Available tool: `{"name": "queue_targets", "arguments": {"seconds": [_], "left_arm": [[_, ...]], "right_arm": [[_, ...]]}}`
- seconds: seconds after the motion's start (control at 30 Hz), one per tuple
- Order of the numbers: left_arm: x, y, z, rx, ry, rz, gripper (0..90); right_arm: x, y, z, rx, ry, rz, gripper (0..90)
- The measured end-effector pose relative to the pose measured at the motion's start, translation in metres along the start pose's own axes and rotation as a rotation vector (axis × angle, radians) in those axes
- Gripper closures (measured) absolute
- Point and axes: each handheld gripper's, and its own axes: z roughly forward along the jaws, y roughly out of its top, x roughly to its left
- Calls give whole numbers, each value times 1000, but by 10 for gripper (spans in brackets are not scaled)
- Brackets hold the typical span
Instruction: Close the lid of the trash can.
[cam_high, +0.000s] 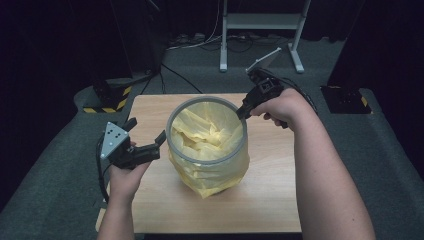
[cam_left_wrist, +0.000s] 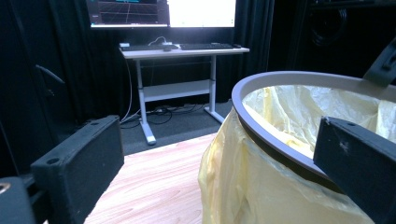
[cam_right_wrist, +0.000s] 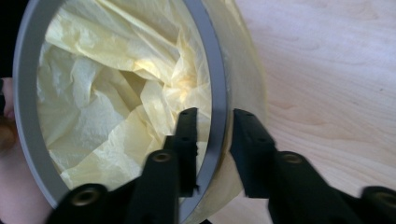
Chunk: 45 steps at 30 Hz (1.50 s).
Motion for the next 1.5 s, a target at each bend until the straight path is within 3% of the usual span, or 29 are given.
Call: {"name": "queue_targets", "arguments": {"seconds": [0.07, 0.13, 0.2, 0.27, 0.4, 0.67, 0.8, 0.9, 1.03, 1.13, 1.27, 1.37, 1.5], "left_arm": [[-2, 0, 3, 14, 3, 12, 20], [-3, 0, 5, 17, 0, 10, 20], [-4, 0, 8, 22, 0, 7, 22], [-5, -1, 10, 26, -3, 7, 22], [-6, -2, 13, 29, 0, 10, 41], [-7, -6, 17, 52, -1, 5, 74], [-5, -9, 18, 48, -17, -33, 90], [-5, -10, 17, 47, -16, -36, 99], [-5, -5, 11, 54, 29, -7, 104], [4, -3, 3, 63, 57, -13, 104], [13, -17, -1, 117, 72, -9, 77], [18, -36, 2, 175, 79, -13, 74], [23, -66, 10, 245, 83, -50, 73]], "right_arm": [[0, 0, -6, -25, -3, -3, 721], [2, 0, -13, -57, -8, -15, 825], [5, 0, -15, -59, 10, -36, 868], [6, 0, -11, -49, -5, -43, 875], [4, 1, 0, -32, -12, -41, 881], [0, 0, 3, -31, -4, -25, 885], [-3, -1, 5, -39, 6, -24, 900], [-4, -2, 6, -49, 11, -24, 900], [-2, -4, 5, -63, 12, -38, 835], [-2, -6, 1, -86, -31, -48, 782], [-6, -12, -2, -136, -102, -50, 732], [-11, -19, -2, -178, -123, -63, 686], [-23, -32, 7, -191, -172, -76, 654]]}}
